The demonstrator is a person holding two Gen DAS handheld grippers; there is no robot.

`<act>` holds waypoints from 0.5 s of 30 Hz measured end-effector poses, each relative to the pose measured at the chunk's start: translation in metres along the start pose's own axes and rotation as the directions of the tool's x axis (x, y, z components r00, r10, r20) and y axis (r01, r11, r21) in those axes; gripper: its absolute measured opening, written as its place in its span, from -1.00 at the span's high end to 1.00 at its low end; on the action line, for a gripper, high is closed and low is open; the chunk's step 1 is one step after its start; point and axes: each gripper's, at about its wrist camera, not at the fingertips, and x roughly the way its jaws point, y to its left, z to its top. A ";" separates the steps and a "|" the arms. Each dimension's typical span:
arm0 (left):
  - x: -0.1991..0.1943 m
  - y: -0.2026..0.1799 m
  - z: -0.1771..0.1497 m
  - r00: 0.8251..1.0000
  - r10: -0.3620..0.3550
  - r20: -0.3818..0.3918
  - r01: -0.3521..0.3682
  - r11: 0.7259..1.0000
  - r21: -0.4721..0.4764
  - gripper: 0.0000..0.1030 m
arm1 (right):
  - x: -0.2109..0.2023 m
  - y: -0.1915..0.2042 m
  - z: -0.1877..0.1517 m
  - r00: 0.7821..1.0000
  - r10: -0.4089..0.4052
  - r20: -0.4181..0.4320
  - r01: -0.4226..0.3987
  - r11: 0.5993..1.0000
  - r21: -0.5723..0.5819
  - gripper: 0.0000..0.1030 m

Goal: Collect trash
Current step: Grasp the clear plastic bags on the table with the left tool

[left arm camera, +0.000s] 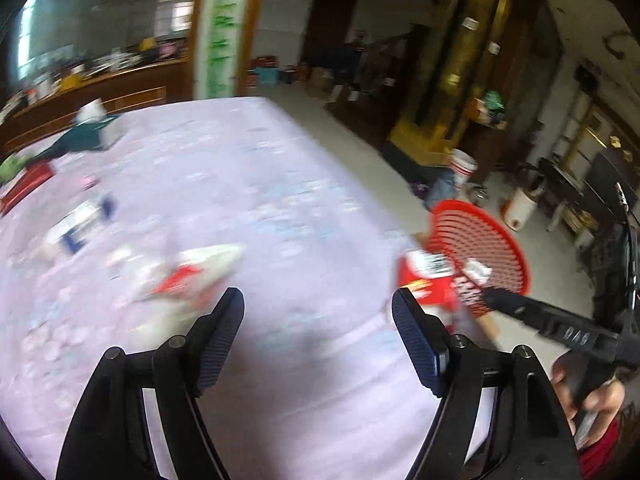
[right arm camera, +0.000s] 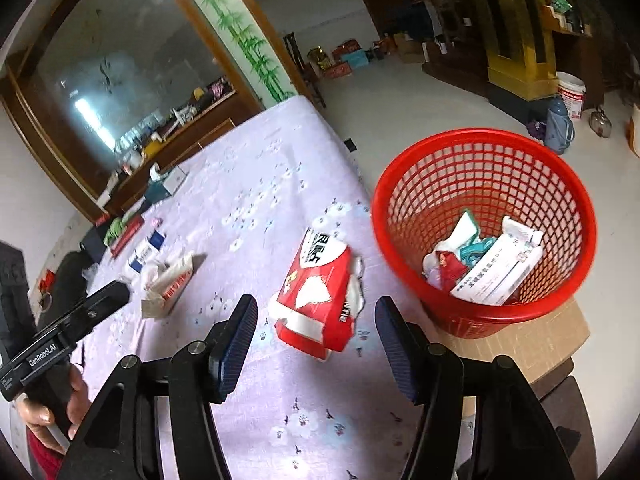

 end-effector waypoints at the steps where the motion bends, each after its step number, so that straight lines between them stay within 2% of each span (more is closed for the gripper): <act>1: -0.002 0.013 -0.002 1.000 0.022 -0.002 -0.022 1.000 -0.012 -0.46 | 0.001 0.000 0.000 1.000 0.004 -0.004 -0.004 1.000 0.000 -0.27; 5: -0.013 0.066 -0.005 0.991 0.134 0.006 -0.133 0.988 -0.073 -0.46 | 0.006 0.018 -0.002 1.000 0.011 -0.011 -0.012 1.000 -0.029 -0.27; 9: -0.017 0.103 0.005 0.982 0.191 0.012 -0.188 0.973 -0.133 -0.45 | 0.011 0.045 -0.005 0.999 0.042 -0.032 -0.044 0.996 -0.076 -0.27; 14: 0.011 0.124 0.019 0.981 0.191 -0.042 -0.196 0.965 -0.173 -0.45 | 0.018 0.076 -0.012 0.995 0.075 -0.062 -0.082 0.990 -0.116 -0.27; 15: 0.022 0.127 0.022 0.984 0.163 -0.065 -0.172 0.969 -0.180 -0.45 | 0.020 0.081 -0.014 0.995 0.078 -0.068 -0.086 0.989 -0.123 -0.27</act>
